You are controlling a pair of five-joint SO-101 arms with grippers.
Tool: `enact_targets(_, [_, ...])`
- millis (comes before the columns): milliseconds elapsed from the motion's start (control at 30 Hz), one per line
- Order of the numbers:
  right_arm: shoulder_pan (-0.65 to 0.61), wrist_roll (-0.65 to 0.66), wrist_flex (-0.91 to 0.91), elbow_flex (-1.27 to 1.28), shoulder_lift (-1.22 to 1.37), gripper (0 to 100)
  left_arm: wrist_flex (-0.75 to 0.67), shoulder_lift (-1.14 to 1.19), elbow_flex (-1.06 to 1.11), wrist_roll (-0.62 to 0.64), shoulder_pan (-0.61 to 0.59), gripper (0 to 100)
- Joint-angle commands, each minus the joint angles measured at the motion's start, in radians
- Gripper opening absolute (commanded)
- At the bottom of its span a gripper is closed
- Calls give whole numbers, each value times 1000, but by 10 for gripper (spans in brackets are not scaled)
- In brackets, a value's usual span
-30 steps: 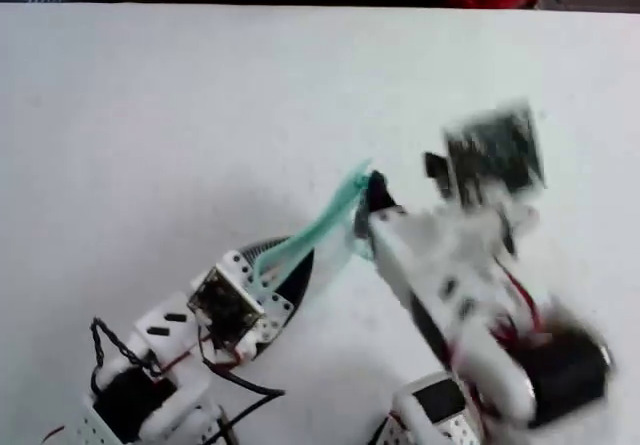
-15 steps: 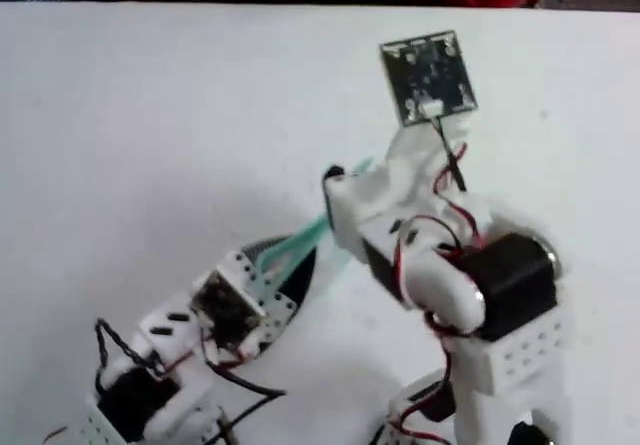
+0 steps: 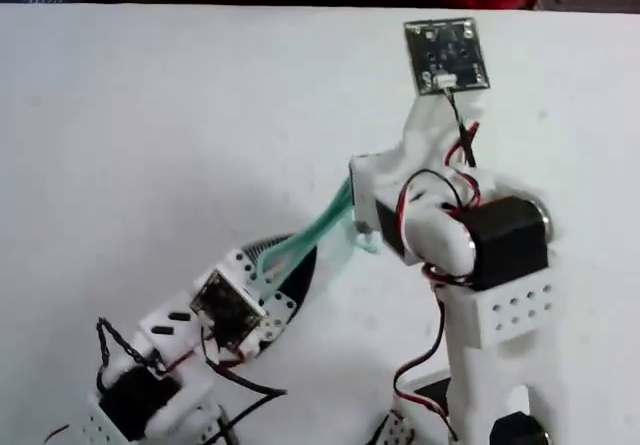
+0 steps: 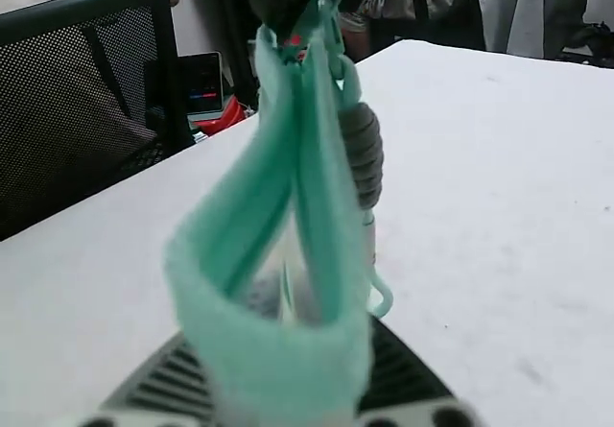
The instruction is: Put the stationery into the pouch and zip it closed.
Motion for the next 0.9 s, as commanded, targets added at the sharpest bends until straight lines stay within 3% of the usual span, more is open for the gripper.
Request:
enact_targets(0, [10,57,7,37,-8,134,2,7,11,-17,-16,23])
enact_targets(133, [10,68,7,41,-61,105,2,7,11,-17,-16,23])
enact_targets(233, [2,81,7,44,-119,17,2,7,11,-17,-16,23])
enact_targets(433, [-1,183,8,74,-170,18,2,7,11,-17,-16,23])
enact_targets(567, [-90,190,8,118,-163,18,-2,7,11,-17,-16,23])
enact_targets(733, [-286,229,7,124,-168,18,-2,7,11,-17,-16,23])
enact_targets(867, [-329,233,5,124,-163,18,-2,7,11,-17,-16,23])
